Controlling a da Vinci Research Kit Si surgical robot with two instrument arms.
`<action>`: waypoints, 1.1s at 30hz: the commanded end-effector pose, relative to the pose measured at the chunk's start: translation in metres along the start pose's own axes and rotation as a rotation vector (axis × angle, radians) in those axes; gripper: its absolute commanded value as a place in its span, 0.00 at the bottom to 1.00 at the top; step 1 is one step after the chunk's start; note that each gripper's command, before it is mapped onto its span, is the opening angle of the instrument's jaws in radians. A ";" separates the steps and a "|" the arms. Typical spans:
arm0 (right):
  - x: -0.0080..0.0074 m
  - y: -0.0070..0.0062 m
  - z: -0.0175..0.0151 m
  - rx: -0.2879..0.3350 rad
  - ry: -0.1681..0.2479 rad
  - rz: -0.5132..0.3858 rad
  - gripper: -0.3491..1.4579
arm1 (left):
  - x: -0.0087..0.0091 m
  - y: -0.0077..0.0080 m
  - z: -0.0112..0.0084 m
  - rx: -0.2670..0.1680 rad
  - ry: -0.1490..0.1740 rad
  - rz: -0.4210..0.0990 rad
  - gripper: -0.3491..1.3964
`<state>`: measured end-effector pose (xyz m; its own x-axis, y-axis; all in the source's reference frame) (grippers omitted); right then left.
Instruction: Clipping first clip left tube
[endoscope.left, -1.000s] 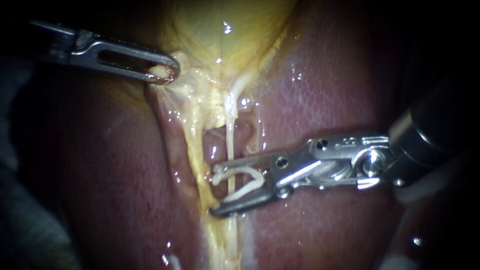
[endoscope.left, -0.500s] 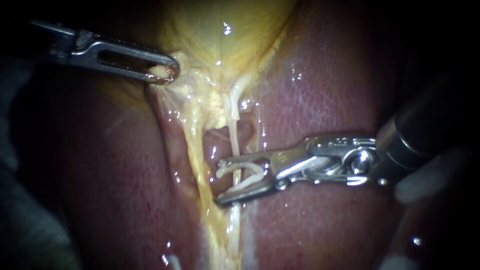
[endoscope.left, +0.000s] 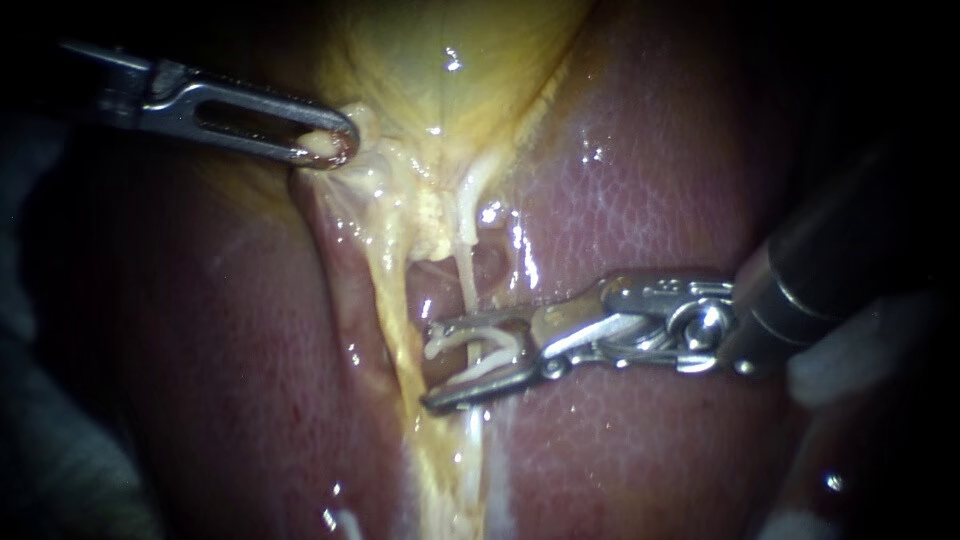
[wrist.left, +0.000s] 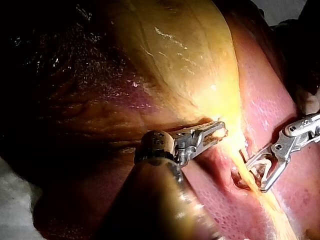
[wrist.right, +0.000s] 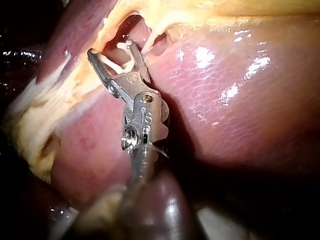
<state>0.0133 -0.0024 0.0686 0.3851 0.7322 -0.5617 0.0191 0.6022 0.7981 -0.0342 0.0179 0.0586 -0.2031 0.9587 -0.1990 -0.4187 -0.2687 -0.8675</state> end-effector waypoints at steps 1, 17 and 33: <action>0.0000 0.0001 0.0002 0.005 0.007 0.009 0.47 | 0.0000 0.0000 0.0000 0.000 0.000 0.000 0.00; 0.0007 -0.0005 0.0030 0.068 0.089 0.056 0.47 | 0.0000 0.0000 0.0000 0.000 0.000 0.000 0.00; 0.0017 -0.0025 0.0054 0.111 0.116 0.049 0.47 | 0.0000 0.0000 0.0000 0.000 0.000 0.000 0.00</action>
<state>0.0190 -0.0045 0.0668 0.2787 0.7959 -0.5375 0.1090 0.5298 0.8411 -0.0342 0.0179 0.0586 -0.2033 0.9587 -0.1990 -0.4187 -0.2688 -0.8674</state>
